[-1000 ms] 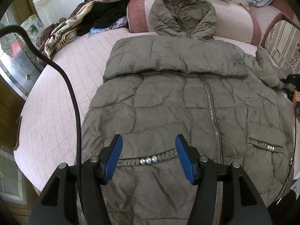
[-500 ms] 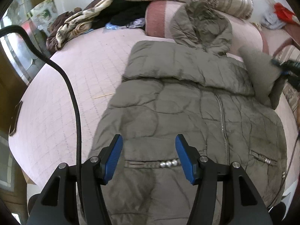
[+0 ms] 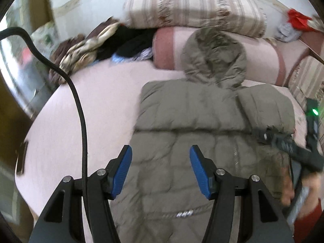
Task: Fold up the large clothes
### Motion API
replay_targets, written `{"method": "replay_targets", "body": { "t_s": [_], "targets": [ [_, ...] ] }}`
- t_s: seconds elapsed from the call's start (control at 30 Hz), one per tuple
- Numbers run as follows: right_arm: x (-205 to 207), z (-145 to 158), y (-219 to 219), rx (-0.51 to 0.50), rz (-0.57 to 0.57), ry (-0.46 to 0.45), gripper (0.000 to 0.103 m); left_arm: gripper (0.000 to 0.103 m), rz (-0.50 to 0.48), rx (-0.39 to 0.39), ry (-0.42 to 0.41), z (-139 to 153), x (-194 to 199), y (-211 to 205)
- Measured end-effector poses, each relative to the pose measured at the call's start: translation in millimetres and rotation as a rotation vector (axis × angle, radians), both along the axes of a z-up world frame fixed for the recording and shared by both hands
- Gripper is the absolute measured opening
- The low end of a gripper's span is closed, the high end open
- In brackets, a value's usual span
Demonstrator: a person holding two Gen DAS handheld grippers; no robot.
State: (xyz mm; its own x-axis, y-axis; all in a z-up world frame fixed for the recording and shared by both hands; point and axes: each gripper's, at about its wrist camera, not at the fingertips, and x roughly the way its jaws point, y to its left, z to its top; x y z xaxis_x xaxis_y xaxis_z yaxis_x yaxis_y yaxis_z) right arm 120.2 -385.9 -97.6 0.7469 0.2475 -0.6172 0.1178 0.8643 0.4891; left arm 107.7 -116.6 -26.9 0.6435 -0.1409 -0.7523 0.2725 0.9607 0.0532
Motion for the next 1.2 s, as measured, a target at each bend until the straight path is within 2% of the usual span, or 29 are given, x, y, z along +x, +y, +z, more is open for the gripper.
{"method": "replay_targets", "body": {
  "t_s": [0.1, 0.17, 0.27, 0.33, 0.4, 0.47, 0.53, 0.57, 0.6, 0.67, 0.77, 0.83, 0.9, 0.93, 0.97, 1.03, 1.1, 1.2],
  "targets": [
    [-33.3, 16.5, 0.5, -0.042, 0.04, -0.03, 0.078, 0.058, -0.056, 0.027, -0.025, -0.9, 6.7, -31.7],
    [-54.9, 27.4, -11.9, -0.057, -0.005, -0.081, 0.078, 0.059, -0.082, 0.041, -0.025, -4.4, 11.7, -49.6],
    [-78.8, 40.4, -67.6, -0.038, -0.239, -0.149, 0.078, 0.059, -0.107, 0.031, -0.015, -9.3, 17.2, -68.3],
    [-78.6, 33.3, -108.3, -0.007, -0.385, -0.121, 0.079, 0.059, -0.112, 0.011, -0.008, -11.8, 20.2, -78.4],
    [-65.6, 4.6, -157.8, 0.098, -0.49, -0.049, 0.079, 0.059, -0.11, -0.016, 0.01, -14.8, 23.2, -84.6],
    [-57.9, -26.9, -189.7, 0.259, -0.536, -0.011, 0.077, 0.059, -0.118, -0.035, 0.029, -17.6, 26.6, -89.9],
    [-50.5, -48.7, -205.4, 0.451, -0.522, -0.041, 0.063, 0.059, -0.133, -0.029, 0.032, -19.7, 26.7, -95.1],
    [-46.8, -49.8, -206.0, 0.488, -0.504, -0.062, 0.061, 0.059, -0.144, -0.02, 0.022, -20.0, 26.2, -98.9],
    [-41.4, -44.0, -201.9, 0.486, -0.471, -0.09, 0.056, 0.059, -0.151, -0.014, 0.012, -19.7, 24.8, -100.3],
    [-26.3, -18.7, -179.3, 0.407, -0.34, -0.148, 0.054, 0.059, -0.177, -0.004, -0.017, -18.9, 22.5, -104.0],
    [-10.0, 8.0, -134.8, 0.431, -0.103, -0.222, 0.054, 0.059, -0.187, -0.031, -0.035, -15.7, 24.4, -97.2],
    [4.7, 15.5, -99.8, 0.44, 0.051, -0.225, 0.054, 0.067, -0.159, -0.064, -0.036, -13.5, 28.7, -84.5],
    [19.8, 14.8, -69.4, 0.432, 0.161, -0.186, 0.054, 0.071, -0.123, -0.101, -0.023, -12.8, 34.7, -70.4],
    [23.6, 14.1, -61.7, 0.419, 0.177, -0.17, 0.054, 0.071, -0.104, -0.122, -0.007, -14.0, 39.5, -62.9],
    [26.5, 12.3, -55.6, 0.366, 0.158, -0.14, 0.055, 0.071, -0.093, -0.139, 0.017, -16.5, 44.9, -56.6],
    [26.2, 12.1, -57.8, 0.347, 0.133, -0.135, 0.061, 0.071, -0.089, -0.165, 0.052, -21.9, 52.7, -51.6],
    [16.6, 13.2, -73.5, 0.335, 0.062, -0.142, 0.072, 0.072, -0.099, -0.179, 0.068, -27.8, 58.8, -51.6],
    [8.3, 13.9, -89.7, 0.333, -0.022, -0.151, 0.073, 0.075, -0.122, -0.211, 0.104, -40.7, 70.3, -54.7]
  ]
}}
